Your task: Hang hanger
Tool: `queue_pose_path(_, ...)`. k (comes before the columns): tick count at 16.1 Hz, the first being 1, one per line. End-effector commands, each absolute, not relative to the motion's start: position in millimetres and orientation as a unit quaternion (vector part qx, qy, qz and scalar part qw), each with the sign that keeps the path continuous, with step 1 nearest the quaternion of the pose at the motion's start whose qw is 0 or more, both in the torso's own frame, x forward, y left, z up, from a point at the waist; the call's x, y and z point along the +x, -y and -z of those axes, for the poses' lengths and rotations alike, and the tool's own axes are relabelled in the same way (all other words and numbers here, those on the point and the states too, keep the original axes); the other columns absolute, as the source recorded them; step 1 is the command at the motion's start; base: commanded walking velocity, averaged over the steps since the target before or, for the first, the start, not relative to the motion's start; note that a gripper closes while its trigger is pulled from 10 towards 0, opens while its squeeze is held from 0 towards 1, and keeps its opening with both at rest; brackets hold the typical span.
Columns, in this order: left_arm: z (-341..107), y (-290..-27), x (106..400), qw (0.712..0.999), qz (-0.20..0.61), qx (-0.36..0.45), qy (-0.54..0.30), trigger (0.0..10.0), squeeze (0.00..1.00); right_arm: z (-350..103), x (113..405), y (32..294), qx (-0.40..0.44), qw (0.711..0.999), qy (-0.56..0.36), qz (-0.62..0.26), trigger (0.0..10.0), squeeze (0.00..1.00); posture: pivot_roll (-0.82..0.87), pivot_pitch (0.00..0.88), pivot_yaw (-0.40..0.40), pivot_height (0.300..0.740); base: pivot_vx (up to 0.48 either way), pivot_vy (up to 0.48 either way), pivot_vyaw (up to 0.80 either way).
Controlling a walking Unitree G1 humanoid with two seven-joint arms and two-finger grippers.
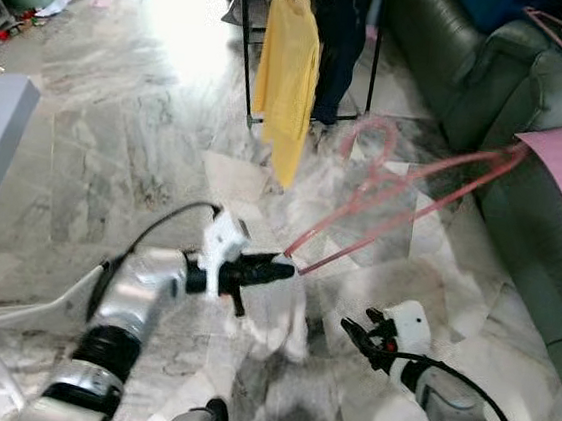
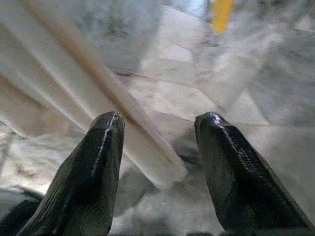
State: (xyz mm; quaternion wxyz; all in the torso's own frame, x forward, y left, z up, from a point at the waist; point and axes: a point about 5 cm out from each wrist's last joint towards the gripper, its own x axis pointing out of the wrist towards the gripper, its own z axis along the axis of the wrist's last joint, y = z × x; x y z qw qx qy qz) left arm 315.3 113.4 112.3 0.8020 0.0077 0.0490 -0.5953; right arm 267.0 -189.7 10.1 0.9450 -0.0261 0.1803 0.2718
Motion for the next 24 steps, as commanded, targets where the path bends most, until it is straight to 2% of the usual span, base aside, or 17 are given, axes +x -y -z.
queue_pose_path(1,-132.8,-115.1,319.0,0.782,0.622,0.026,-0.022,10.0,0.00,-8.7,260.1,188.7,-0.008,0.934,-0.187,-0.303,10.0,0.00,-0.05,0.205,0.051,0.740,0.000,0.000,0.00)
queue_pose_path(5,-167.4,-118.3,330.9,0.769,0.638,0.041,0.008,10.0,0.00,-8.9,249.9,188.6,0.023,0.906,-0.207,-0.368,10.0,0.00,-0.05,0.201,0.053,0.740,0.000,0.000,0.00)
queue_pose_path(11,-176.7,-125.0,327.8,0.734,0.676,0.056,-0.008,10.0,0.00,-10.5,240.7,190.1,0.039,0.888,-0.223,-0.401,10.0,0.00,-0.06,0.189,0.051,0.740,0.000,0.000,0.00)
queue_pose_path(13,-181.9,-124.1,324.6,0.718,0.694,0.050,-0.013,10.0,0.00,-8.3,237.6,191.4,0.039,0.885,-0.231,-0.402,10.0,0.00,-0.06,0.188,0.052,0.740,0.000,0.000,0.00)
queue_pose_path(14,-188.3,-122.8,319.2,0.695,0.717,0.048,-0.013,10.0,0.00,-8.3,236.1,194.0,0.039,0.884,-0.235,-0.401,10.0,0.00,-0.05,0.190,0.054,0.740,0.000,0.000,0.00)
queue_pose_path(17,-201.9,-115.4,305.6,0.650,0.759,0.029,-0.015,10.0,0.00,-17.7,248.0,205.7,0.037,0.908,-0.211,-0.360,10.0,0.00,-0.05,0.195,0.055,0.740,0.000,0.000,0.00)
queue_pose_path(19,-197.0,-109.6,299.3,0.638,0.770,0.019,-0.023,10.0,0.00,-32.9,263.1,209.5,0.073,0.925,-0.169,-0.332,10.0,0.00,-0.05,0.198,0.055,0.740,0.000,0.000,0.00)
queue_pose_path(21,-185.6,-107.5,293.8,0.631,0.775,0.021,-0.043,10.0,0.00,-41.8,270.4,205.1,0.085,0.926,-0.150,-0.335,10.0,0.00,-0.05,0.201,0.056,0.740,0.000,0.000,0.00)
queue_pose_path(24,-181.1,-88.3,282.1,0.611,0.790,0.002,-0.041,10.0,0.00,-52.1,285.2,178.8,0.060,0.903,-0.148,-0.399,10.0,0.00,-0.05,0.206,0.053,0.740,0.000,0.000,0.00)
